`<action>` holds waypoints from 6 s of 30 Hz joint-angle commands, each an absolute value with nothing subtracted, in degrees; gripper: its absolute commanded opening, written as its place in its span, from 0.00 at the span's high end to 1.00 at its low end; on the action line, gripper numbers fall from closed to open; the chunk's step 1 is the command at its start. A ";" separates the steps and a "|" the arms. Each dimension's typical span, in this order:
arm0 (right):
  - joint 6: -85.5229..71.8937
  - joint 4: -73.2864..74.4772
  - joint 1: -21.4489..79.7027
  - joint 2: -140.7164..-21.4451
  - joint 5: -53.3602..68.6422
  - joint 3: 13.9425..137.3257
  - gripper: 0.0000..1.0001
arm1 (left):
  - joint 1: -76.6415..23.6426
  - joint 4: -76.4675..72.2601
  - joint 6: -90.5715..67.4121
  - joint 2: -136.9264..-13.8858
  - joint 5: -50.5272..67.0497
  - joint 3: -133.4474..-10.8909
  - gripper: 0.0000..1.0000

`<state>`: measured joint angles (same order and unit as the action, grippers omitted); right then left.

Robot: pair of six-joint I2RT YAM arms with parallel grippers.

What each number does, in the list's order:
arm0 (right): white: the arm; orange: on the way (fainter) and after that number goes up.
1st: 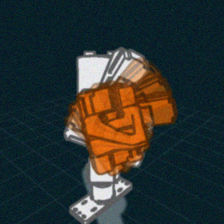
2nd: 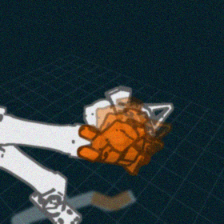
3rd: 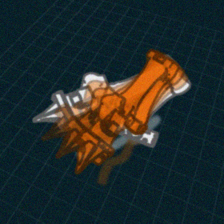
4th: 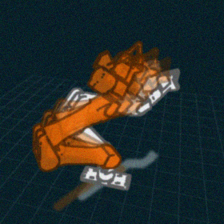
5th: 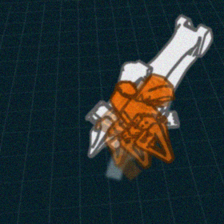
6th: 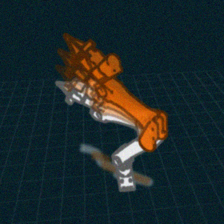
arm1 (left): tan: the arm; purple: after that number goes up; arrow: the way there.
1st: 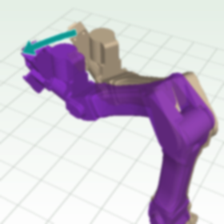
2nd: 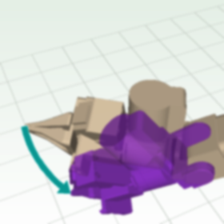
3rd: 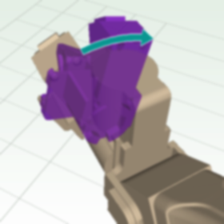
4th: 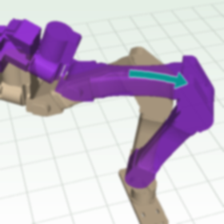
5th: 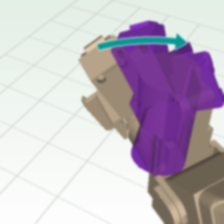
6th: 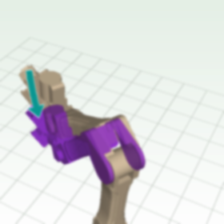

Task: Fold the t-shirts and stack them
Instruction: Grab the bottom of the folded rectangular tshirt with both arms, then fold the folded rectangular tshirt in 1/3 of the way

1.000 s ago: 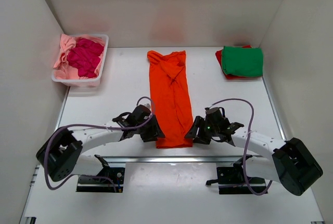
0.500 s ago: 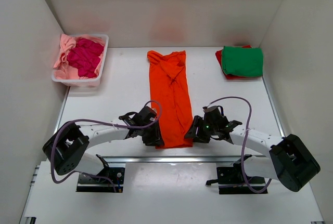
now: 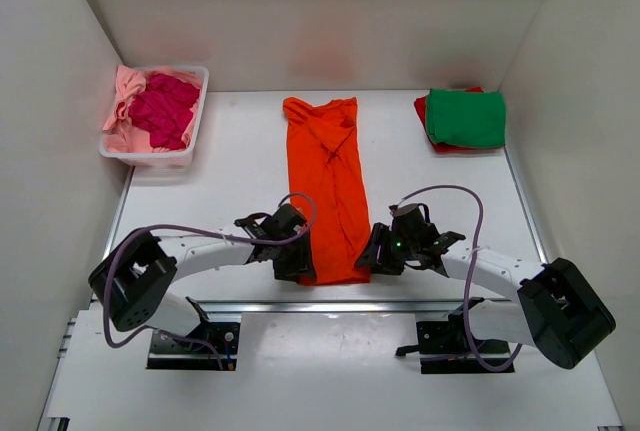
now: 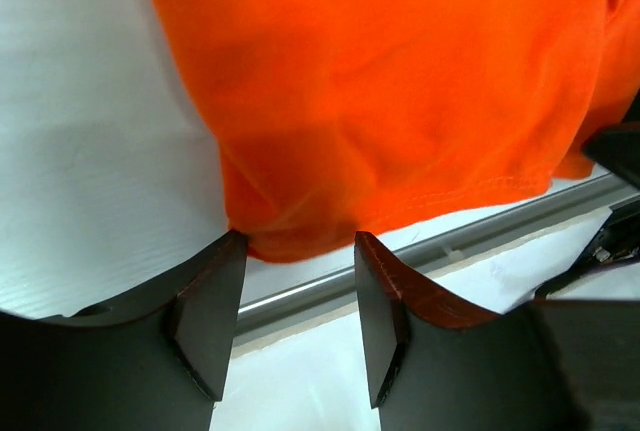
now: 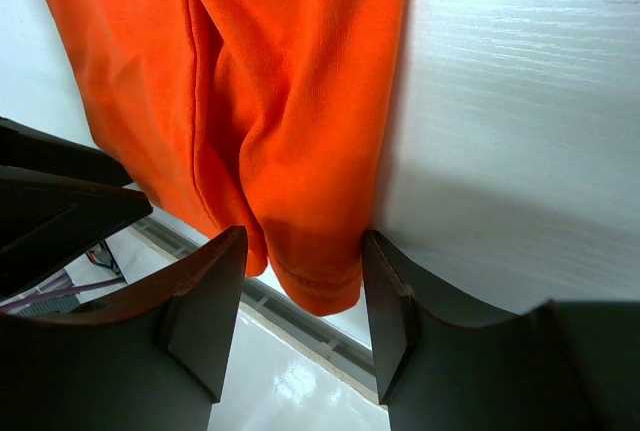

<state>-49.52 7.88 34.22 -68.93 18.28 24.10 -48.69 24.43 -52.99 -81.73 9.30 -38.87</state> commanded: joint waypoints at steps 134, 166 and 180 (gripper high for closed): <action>-14.06 44.56 12.39 -116.98 38.50 95.27 0.99 | -24.70 38.41 -42.19 -119.26 5.62 -92.72 0.49; -14.59 43.51 11.07 -119.09 39.02 100.10 1.00 | -22.51 38.76 -42.46 -114.17 5.27 -91.31 0.98; -14.85 43.42 11.43 -123.92 39.11 104.32 1.00 | -21.10 37.44 -42.72 -115.49 3.34 -96.41 0.98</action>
<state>-14.83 44.51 11.29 -123.42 38.61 102.17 -21.74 38.54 -42.89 -118.67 4.84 -93.41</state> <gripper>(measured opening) 0.008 0.091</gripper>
